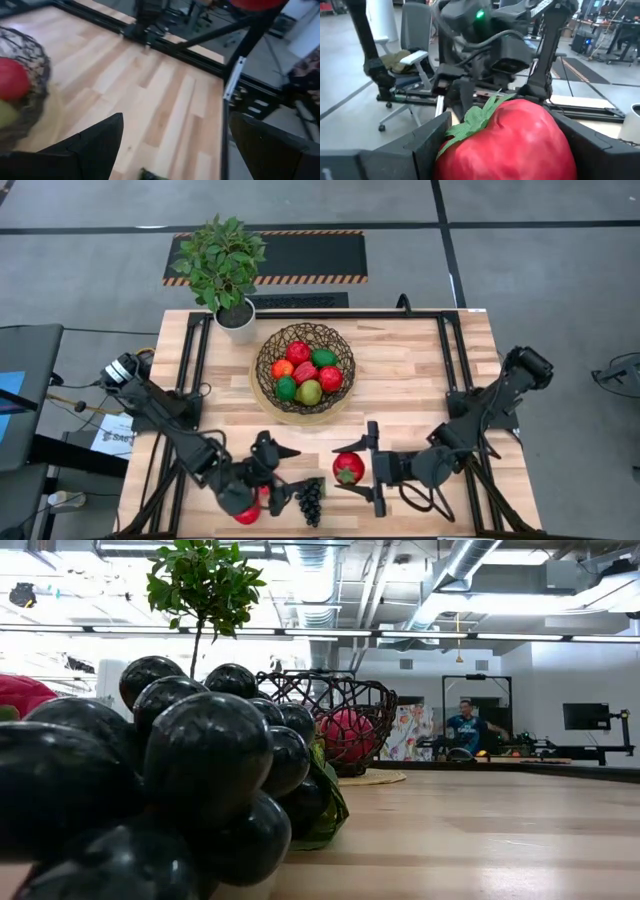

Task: Build produce basket
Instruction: Put the red tomato into the basket

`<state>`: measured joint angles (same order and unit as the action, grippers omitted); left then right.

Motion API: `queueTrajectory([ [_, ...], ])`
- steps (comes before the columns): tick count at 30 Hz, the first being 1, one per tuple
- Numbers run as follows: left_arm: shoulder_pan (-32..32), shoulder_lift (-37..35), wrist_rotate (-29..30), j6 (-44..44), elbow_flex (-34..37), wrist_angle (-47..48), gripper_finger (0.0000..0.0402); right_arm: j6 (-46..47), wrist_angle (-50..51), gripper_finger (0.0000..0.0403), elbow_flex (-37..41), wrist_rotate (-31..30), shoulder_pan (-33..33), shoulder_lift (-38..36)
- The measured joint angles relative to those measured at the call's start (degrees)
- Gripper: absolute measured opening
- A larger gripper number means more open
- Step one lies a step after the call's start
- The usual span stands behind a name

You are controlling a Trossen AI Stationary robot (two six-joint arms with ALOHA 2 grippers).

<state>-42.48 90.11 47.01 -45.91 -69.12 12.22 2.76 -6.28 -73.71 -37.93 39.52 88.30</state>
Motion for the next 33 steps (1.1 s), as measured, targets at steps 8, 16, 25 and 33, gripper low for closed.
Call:
queueTrajectory([
  [8,5.0,-0.02,-10.24,-0.54,0.0,-0.59,0.0347,0.19,2.51,0.032,0.02,-4.1,2.23,0.1],
  [16,7.57,-0.02,-14.2,-2.51,0.0,-4.32,0.0347,3.11,7.84,0.032,0.02,-6.27,3.56,0.1],
  [25,9.95,-0.02,-21.22,5.27,0.0,-13.84,0.0347,3.31,8.67,0.0321,0.02,-6.34,3.83,0.12],
  [33,11.18,-0.02,-25.71,8.17,0.0,-17.11,0.0347,4.77,9.35,0.0321,0.02,-6.32,3.81,0.12],
])
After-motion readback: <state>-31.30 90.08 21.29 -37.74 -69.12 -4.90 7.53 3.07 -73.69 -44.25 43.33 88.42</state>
